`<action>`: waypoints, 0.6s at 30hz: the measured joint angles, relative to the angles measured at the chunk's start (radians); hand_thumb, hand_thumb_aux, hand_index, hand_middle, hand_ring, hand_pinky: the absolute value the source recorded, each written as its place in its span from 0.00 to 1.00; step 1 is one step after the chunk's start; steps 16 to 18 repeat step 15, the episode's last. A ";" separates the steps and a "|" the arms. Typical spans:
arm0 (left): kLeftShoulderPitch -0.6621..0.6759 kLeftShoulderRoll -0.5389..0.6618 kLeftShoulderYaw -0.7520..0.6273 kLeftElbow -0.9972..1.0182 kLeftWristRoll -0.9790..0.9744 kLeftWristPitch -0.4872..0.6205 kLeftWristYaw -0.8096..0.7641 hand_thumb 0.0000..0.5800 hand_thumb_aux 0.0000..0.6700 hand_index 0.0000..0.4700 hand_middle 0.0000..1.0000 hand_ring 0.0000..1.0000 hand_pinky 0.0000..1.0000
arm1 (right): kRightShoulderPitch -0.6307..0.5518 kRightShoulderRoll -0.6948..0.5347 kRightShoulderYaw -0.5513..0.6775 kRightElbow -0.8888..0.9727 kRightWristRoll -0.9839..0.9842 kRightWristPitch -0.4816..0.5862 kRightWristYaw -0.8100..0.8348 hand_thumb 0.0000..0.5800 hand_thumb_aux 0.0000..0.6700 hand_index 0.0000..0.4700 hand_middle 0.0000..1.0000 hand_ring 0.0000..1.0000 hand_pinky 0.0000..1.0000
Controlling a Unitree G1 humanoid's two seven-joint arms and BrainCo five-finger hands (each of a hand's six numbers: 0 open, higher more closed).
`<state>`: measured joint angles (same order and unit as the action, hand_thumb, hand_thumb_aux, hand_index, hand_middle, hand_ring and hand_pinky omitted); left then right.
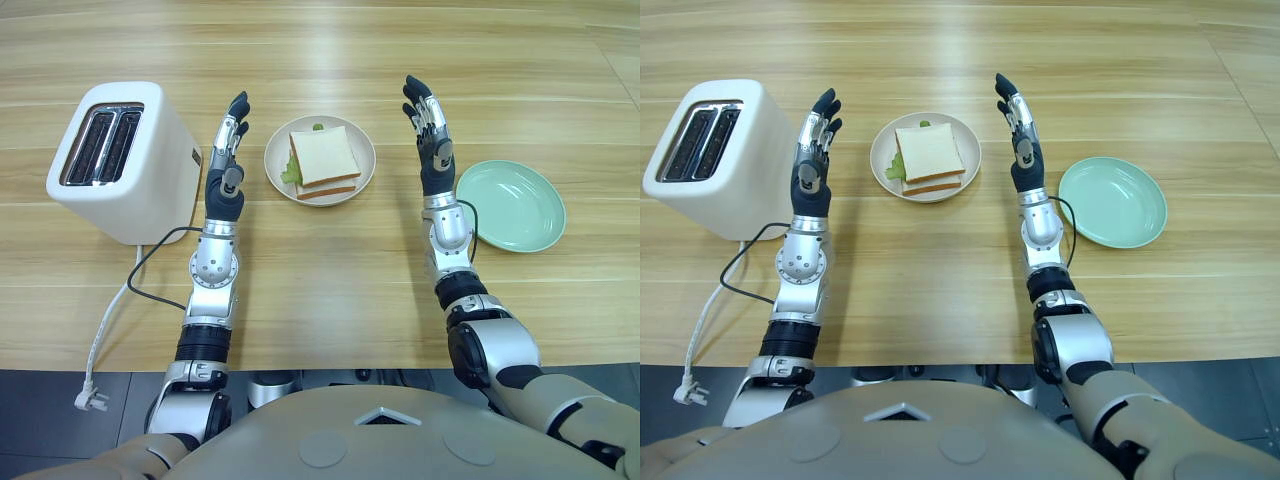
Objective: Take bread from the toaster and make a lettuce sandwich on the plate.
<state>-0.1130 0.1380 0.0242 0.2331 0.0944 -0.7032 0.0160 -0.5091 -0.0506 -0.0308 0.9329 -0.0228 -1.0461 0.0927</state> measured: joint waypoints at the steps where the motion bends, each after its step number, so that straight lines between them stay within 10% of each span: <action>1: 0.000 0.000 0.001 0.000 0.000 -0.010 0.003 0.00 0.00 0.00 0.00 0.00 0.00 | -0.001 0.001 0.000 0.000 -0.008 -0.005 -0.007 0.00 0.00 0.00 0.00 0.00 0.00; 18: 0.017 -0.017 0.041 -0.004 0.011 -0.110 0.055 0.00 0.00 0.00 0.00 0.00 0.00 | -0.009 0.014 0.002 0.007 -0.021 -0.032 -0.042 0.00 0.00 0.00 0.00 0.00 0.00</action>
